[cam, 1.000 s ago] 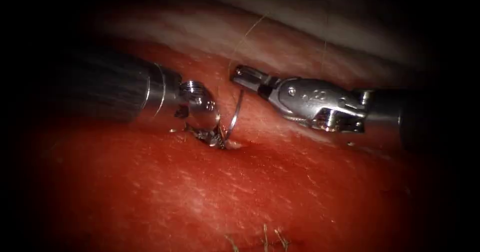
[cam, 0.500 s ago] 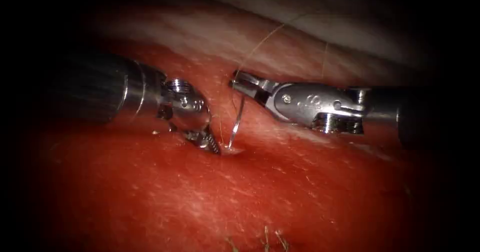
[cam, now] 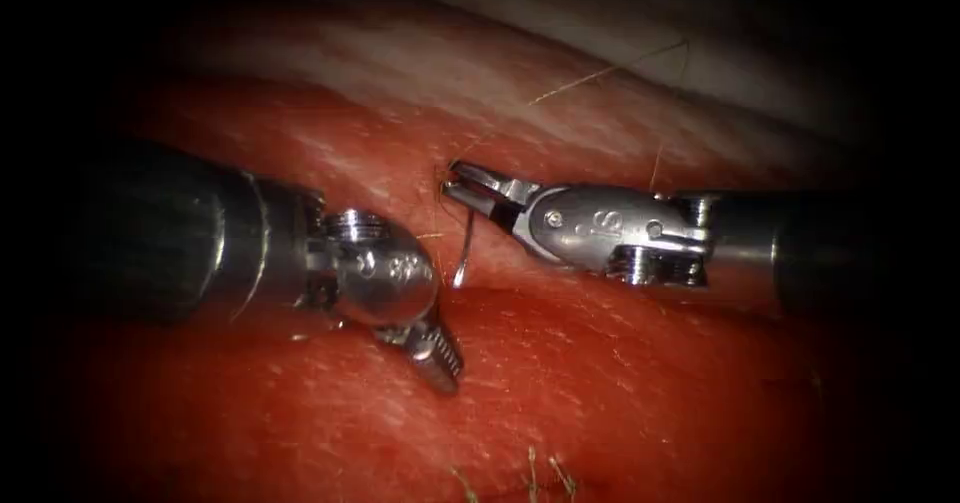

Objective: Wound Closure

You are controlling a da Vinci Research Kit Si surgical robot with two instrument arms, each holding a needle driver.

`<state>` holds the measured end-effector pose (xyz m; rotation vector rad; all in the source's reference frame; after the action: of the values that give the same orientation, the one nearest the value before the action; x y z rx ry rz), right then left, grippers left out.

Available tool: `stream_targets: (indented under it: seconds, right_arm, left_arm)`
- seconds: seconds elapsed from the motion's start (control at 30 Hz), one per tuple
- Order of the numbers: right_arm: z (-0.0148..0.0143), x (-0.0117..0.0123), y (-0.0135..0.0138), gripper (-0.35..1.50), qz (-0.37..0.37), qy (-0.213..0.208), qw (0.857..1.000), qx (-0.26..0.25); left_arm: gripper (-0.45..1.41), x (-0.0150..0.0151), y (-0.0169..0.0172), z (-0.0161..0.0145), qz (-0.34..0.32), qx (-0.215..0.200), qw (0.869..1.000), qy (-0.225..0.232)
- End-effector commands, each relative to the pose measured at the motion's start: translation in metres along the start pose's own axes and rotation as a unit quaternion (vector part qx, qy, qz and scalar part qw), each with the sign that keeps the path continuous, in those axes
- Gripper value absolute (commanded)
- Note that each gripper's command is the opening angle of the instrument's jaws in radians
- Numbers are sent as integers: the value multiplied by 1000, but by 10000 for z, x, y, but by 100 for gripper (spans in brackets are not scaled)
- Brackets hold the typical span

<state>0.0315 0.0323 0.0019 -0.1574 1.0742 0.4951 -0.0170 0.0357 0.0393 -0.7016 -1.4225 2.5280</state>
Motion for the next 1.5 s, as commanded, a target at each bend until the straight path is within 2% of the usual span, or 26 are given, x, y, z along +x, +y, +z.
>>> stream_targets:
  seconds: [0.03, 0.17, 0.3, 0.33, 0.53, 0.67, 0.8, 1.07, 1.2, 1.5]
  right_arm:
    - [9, 5, 0, -35, 1, 0, 1000, 1]
    - [7, 10, 1, -35, 0, 1, 1000, 2]
    - [6, 10, 2, -35, 6, 1, 1000, 3]
    - [6, 10, 2, -35, 9, 0, 1000, 4]
    - [4, 10, 4, -35, 18, 0, 1000, 5]
    - [4, 10, 5, -35, 27, -2, 1000, 6]
    - [4, 11, 6, -35, 54, 1, 999, 8]
    - [-1, 6, 17, -35, 132, -6, 991, 18]
    - [-2, 5, 21, -35, 185, -6, 983, 20]
    - [-1, 9, 25, -35, 245, 1, 969, 23]
  left_arm:
    - [18, -2, -6, 12, 0, 2, 1000, -3]
    - [17, -17, -19, 24, 6, 15, 1000, 8]
    - [7, -25, -27, 14, 5, 33, 999, 29]
    - [-4, -27, -30, 9, 6, 38, 998, 40]
    - [-13, -32, -35, -3, -3, 60, 991, 117]
    - [-17, -35, -37, -4, -19, 76, 985, 152]
    - [-17, -48, -40, 1, -29, 90, 983, 157]
    - [-16, -64, -34, 23, -28, 82, 986, 146]
    - [-15, -65, -34, 27, -28, 81, 986, 144]
    - [-14, -67, -38, 30, -27, 83, 986, 143]
